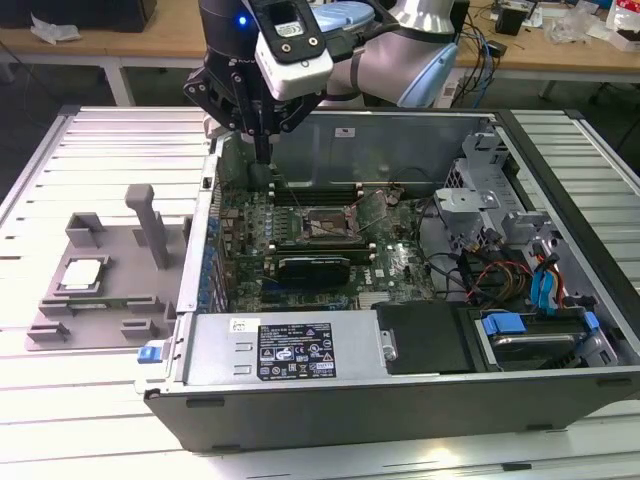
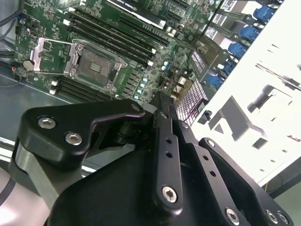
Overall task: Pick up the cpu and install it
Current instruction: 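Reach for the cpu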
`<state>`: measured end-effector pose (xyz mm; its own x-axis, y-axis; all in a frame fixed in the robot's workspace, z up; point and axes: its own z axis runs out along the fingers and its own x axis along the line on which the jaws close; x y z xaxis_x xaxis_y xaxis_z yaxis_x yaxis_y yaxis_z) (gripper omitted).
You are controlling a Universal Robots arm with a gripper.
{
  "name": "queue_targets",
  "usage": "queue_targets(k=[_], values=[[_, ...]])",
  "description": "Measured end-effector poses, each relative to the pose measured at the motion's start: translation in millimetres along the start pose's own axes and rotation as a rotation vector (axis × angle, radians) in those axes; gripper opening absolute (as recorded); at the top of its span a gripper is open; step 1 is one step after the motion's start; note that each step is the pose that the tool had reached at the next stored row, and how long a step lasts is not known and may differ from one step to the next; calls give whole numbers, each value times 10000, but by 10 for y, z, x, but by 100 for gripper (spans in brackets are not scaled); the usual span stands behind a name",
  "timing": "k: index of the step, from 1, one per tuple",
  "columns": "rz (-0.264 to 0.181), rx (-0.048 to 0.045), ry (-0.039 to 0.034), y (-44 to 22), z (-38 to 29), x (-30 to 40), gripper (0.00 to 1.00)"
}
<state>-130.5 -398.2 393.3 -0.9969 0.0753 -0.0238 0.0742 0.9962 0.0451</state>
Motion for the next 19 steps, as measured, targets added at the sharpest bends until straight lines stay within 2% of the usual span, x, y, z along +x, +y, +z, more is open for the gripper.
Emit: queue_targets(k=[7, 19], values=[[-1, 0, -2, -1, -1, 37, 11], [-1, 0, -7, -4, -4, 186, 11]])
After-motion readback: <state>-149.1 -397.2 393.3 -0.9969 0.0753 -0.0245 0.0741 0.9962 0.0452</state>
